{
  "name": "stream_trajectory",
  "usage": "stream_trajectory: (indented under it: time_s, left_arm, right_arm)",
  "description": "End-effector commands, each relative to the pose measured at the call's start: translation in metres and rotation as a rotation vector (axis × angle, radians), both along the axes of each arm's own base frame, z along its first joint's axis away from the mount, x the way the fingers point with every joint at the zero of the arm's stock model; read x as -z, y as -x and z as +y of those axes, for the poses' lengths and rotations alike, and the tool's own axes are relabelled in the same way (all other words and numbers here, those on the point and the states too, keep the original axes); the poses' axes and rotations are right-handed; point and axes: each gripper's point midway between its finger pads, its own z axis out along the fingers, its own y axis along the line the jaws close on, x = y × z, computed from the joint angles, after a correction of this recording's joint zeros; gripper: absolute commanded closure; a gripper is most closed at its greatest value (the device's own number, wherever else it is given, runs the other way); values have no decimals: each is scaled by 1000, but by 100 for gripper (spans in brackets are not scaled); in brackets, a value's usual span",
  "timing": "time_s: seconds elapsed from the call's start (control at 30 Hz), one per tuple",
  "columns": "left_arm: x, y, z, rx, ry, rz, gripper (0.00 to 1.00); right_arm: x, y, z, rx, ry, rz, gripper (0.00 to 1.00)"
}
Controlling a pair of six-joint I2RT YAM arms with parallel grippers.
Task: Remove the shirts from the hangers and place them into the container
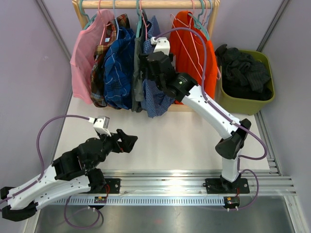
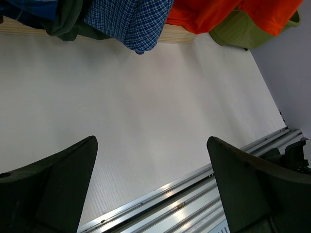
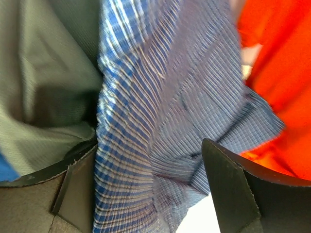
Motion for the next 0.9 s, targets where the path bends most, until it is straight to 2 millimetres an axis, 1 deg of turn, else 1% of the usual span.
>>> stream_trajectory:
  time_s: [0.0,0.03,0.07,0.13,0.17,0.2,0.23,0.27,0.33,0.4,0.5,0.53,0.57,0.63,0.67,0.7,0.73,0.77,0.8,0.83,0.87]
  left_arm:
    - [-6,-5,1,-33,37,-15,1]
    - [-6,-5,0,-30,36,-13,1]
    - [-6,-5,-2,-29,39,-16,1]
    - [-4,-6,-5,-25,31,-11,1]
    - [-6,-6,-7,-17,36,-14,1]
    - [-5,-7,-10,-12,33,-12,1]
    - [-3,-8,-12,-9,25,-9,1]
    - [-3,-8,-15,-3,21,-9,1]
    - [-5,-9,-18,3,16,-8,1]
    - [-4,-10,-21,7,7,-5,1]
    - [-6,-11,-23,11,5,-6,1]
    - [-6,-10,-24,14,5,-5,1]
    - [-6,-11,-23,11,4,-4,1]
    - [-5,-10,-23,10,3,-2,1]
    - [-5,-10,-22,8,1,0,1]
    - [-5,-10,-22,8,0,1,1]
    - [-4,-10,-21,4,-5,3,1]
    - [-5,-10,-21,5,-2,1,1]
    - [-5,-10,-20,4,-1,1,1]
    - [-5,-10,-19,1,-1,0,1]
    - [-5,-10,-19,0,0,0,1]
  right_arm:
    - [-30,14,-38,95,2,-58,17]
    - [-30,17,-43,103,13,-56,17]
    - [-31,21,-54,130,22,-60,17]
    - [-33,25,-67,156,43,-71,17]
    - [-41,29,-79,186,43,-87,16]
    - [-36,31,-83,194,73,-85,16]
    - [-38,32,-88,205,77,-95,16]
    - [-45,34,-98,233,82,-110,16]
    - [-45,34,-108,255,111,-123,16]
    - [-44,32,-112,242,115,-117,17]
    - [-37,22,-108,190,98,-89,20]
    - [-32,16,-111,188,101,-73,20]
    - [-26,12,-103,142,93,-54,21]
    - [-17,6,-95,100,96,-22,22]
    - [-12,-2,-88,64,89,-2,23]
    - [-7,-5,-85,49,94,19,25]
    - [-3,-7,-77,7,86,35,27]
    - [-2,-15,-75,-2,85,38,30]
    - [-2,-17,-73,-13,86,43,35]
    - [-2,-18,-66,-52,79,45,39]
    - [-5,-20,-62,-71,82,35,40]
